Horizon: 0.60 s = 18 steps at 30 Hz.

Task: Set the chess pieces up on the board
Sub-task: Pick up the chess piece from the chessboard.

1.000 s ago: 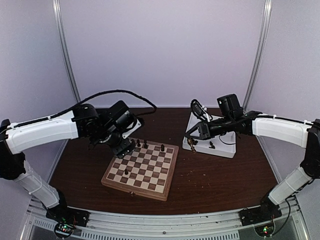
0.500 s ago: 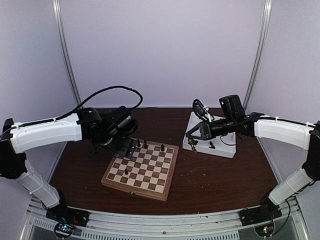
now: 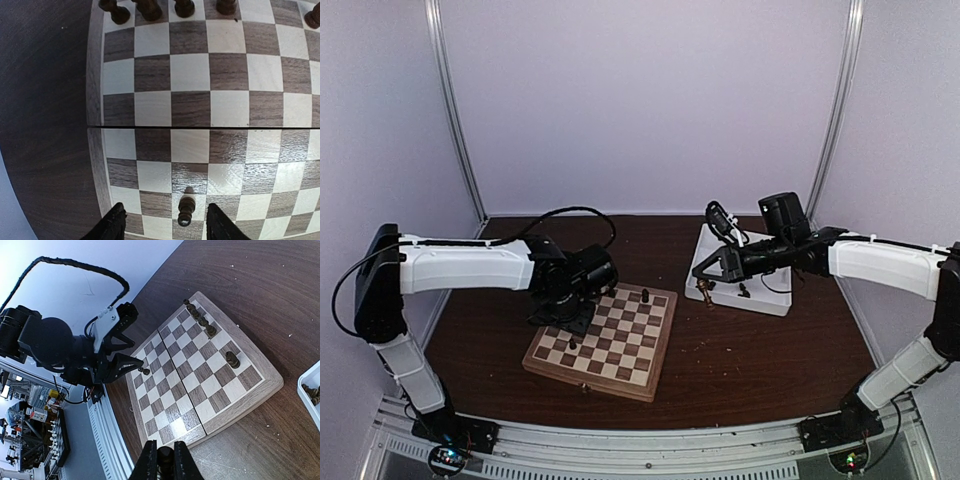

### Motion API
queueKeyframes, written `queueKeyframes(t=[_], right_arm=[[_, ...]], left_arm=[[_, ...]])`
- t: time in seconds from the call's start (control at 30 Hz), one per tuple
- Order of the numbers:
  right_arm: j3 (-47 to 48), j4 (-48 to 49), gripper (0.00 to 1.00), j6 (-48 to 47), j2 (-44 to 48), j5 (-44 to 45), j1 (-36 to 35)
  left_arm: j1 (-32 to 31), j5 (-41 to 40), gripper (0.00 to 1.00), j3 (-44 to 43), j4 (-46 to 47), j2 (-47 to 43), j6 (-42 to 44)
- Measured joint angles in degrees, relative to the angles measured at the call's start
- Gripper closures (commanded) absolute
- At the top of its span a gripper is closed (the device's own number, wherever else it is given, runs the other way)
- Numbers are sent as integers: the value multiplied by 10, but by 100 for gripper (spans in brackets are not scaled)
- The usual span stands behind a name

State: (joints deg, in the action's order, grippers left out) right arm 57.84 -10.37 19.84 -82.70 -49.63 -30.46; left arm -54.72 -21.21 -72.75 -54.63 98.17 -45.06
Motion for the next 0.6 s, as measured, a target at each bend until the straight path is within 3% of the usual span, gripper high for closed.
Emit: queueKeyframes(t=[0.3, 0.6], right_arm=[[-2, 0, 97, -1, 0, 0, 0], [-2, 0, 97, -1, 0, 0, 0]], left_arm=[[0, 27, 65, 3, 3, 37, -10], [3, 57, 68, 7, 9, 57, -9]])
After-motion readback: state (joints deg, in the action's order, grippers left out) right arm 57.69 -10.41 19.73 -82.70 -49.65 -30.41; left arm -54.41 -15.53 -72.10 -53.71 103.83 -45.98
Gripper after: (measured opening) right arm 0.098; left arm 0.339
